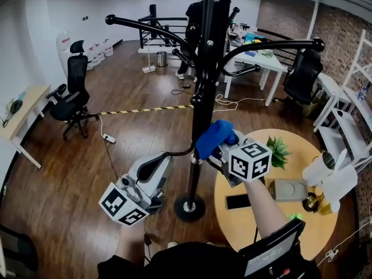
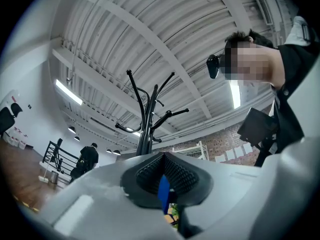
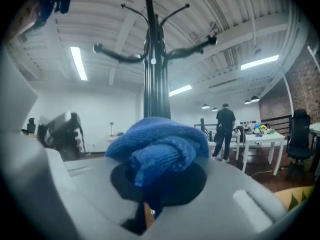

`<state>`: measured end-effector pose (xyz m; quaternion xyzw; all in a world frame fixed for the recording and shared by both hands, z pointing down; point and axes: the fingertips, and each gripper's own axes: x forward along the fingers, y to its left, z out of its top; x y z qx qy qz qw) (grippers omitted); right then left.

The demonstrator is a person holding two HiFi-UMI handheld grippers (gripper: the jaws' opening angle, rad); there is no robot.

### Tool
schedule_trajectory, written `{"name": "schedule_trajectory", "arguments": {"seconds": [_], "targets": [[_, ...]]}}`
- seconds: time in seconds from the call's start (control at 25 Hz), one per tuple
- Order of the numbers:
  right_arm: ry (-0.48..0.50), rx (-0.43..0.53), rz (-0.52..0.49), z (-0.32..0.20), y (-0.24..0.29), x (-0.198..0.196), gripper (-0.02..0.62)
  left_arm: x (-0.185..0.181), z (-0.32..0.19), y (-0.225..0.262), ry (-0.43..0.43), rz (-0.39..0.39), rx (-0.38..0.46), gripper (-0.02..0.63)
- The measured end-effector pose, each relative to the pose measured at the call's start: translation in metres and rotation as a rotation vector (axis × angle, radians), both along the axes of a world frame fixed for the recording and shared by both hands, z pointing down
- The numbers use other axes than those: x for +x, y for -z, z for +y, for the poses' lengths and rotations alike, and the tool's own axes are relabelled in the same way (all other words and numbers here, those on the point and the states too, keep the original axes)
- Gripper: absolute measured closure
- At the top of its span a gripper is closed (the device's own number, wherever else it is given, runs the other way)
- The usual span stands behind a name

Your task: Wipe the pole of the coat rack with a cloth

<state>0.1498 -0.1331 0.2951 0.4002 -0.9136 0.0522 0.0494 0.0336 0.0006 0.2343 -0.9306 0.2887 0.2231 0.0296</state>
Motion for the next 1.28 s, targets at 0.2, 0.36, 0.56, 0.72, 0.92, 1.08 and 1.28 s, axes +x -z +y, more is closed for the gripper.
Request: {"name": "schedule_trajectory", "arguments": {"seconds": [0.2,0.36,0.56,0.72,0.92,1.08,1.28], "targets": [[0.026,-0.223,0.347,0.004,-0.108,0.005,0.572,0.019,-0.002,-0.007,-0.033,-0.009,-0.02,0.614],[0.063,-0.314,0.44,0.026,-0.129,0.024,0.572,0.032,-0.005,-0.01,-0.054,-0.022,-0.031,0.614],[0.082,-0.354,0.387,0.044,-0.118,0.047,0.572,0.043,-0.012,-0.012,-0.072,-0.026,-0.04,0.614],[0.086,-0.374,0.3,0.028,-0.126,0.037,0.572,0.045,-0.014,-0.014,-0.073,-0.034,-0.041,0.614],[0.158,-0.299,0.295,0.014,-0.126,-0.009,0.572,0.031,-0.012,-0.013,-0.041,-0.038,-0.038,0.614],[0.162,-0.201,0.203,0.011,-0.077,-0.011,0.572,0.017,-0.01,-0.008,0.0,-0.03,-0.018,0.614],[0.18,0.082,-0.057,0.014,0.071,-0.014,0.572,0.003,-0.014,-0.005,0.027,-0.021,-0.01,0.614]]}}
